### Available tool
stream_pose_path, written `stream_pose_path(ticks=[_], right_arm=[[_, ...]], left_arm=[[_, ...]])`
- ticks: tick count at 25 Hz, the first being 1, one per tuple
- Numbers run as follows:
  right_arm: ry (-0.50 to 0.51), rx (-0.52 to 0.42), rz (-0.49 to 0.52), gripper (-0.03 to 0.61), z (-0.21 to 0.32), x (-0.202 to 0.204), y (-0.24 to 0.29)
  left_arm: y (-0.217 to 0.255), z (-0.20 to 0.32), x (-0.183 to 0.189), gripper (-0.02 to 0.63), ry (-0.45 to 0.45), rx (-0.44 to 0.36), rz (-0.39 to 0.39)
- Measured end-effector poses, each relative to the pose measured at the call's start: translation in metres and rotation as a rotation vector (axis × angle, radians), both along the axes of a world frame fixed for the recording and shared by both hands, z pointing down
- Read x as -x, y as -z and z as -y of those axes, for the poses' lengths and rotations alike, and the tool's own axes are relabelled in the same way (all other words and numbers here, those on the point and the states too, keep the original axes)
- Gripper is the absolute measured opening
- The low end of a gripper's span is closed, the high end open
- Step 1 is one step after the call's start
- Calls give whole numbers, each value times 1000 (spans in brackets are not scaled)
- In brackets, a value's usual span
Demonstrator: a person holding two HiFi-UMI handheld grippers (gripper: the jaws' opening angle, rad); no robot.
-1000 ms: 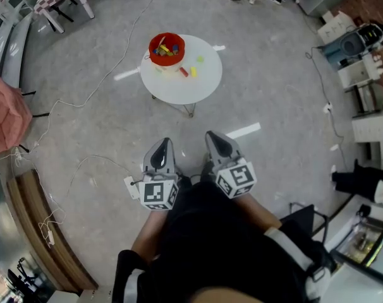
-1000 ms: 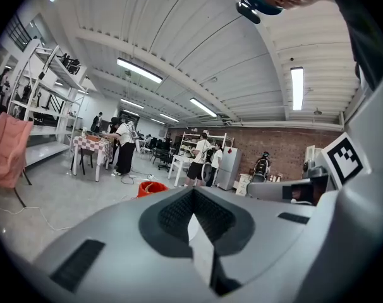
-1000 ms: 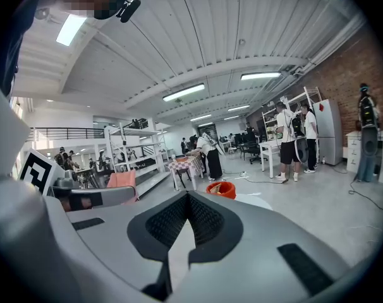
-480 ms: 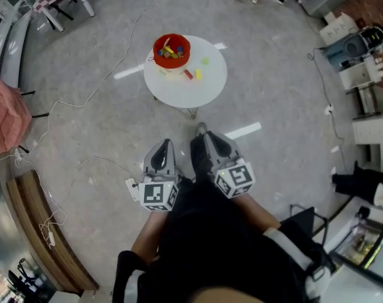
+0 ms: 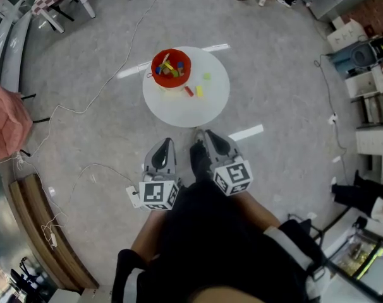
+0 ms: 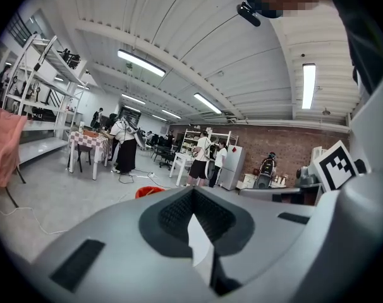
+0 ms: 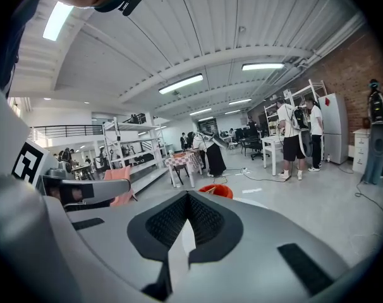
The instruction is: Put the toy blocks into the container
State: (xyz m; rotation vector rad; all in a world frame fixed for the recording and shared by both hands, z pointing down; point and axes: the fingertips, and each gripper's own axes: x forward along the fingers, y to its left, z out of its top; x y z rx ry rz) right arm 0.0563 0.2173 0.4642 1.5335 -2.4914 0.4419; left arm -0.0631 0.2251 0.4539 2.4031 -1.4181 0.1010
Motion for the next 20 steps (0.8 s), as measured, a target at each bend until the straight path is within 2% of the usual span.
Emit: stream_pose_path(ticks=[13, 20], right_arm=[[34, 45, -43, -5, 139, -66, -16], [118, 132, -79, -5, 184, -54, -44]], left_arm=[[15, 128, -63, -3, 33, 6, 15], [14, 160, -68, -3, 73, 39, 20]])
